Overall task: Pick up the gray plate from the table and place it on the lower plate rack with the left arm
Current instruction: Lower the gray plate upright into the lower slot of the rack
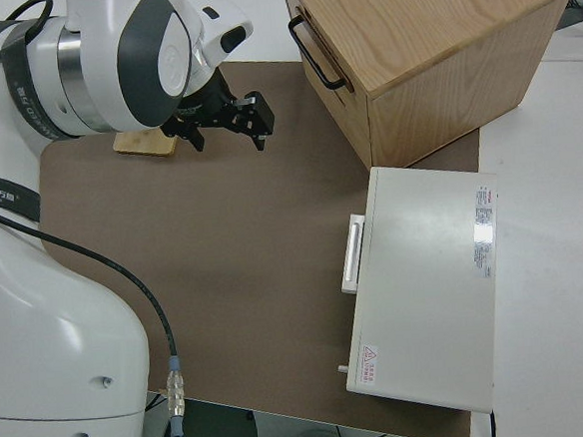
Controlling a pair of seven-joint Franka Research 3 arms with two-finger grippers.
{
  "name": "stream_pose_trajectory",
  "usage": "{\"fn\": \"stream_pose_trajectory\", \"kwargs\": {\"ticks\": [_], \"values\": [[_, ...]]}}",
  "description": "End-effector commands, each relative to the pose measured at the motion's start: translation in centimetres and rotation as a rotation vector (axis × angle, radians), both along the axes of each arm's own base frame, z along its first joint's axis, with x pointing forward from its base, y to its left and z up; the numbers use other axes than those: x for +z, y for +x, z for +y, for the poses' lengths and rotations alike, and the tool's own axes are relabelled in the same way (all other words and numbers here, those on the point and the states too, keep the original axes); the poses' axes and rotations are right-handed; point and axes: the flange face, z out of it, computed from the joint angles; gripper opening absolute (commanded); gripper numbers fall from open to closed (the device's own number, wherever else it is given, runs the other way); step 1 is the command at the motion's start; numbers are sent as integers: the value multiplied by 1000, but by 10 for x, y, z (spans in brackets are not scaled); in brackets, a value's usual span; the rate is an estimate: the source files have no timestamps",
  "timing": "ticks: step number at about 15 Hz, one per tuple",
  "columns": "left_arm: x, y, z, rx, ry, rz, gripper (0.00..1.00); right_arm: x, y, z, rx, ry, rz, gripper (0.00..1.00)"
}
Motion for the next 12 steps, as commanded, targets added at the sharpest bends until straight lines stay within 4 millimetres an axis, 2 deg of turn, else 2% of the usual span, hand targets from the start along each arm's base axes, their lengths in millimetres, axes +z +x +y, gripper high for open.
{"fn": "stream_pose_trajectory", "kwargs": {"ticks": [1,7,12], "values": [[-28,1,1,-4,55,-30,0,3,0,1,-2,3,-5,983],[-51,3,11,-25,100,-36,0,3,0,1,-2,3,-5,983],[-81,5,12,-14,143,-35,0,3,0,1,-2,3,-4,983]]}}
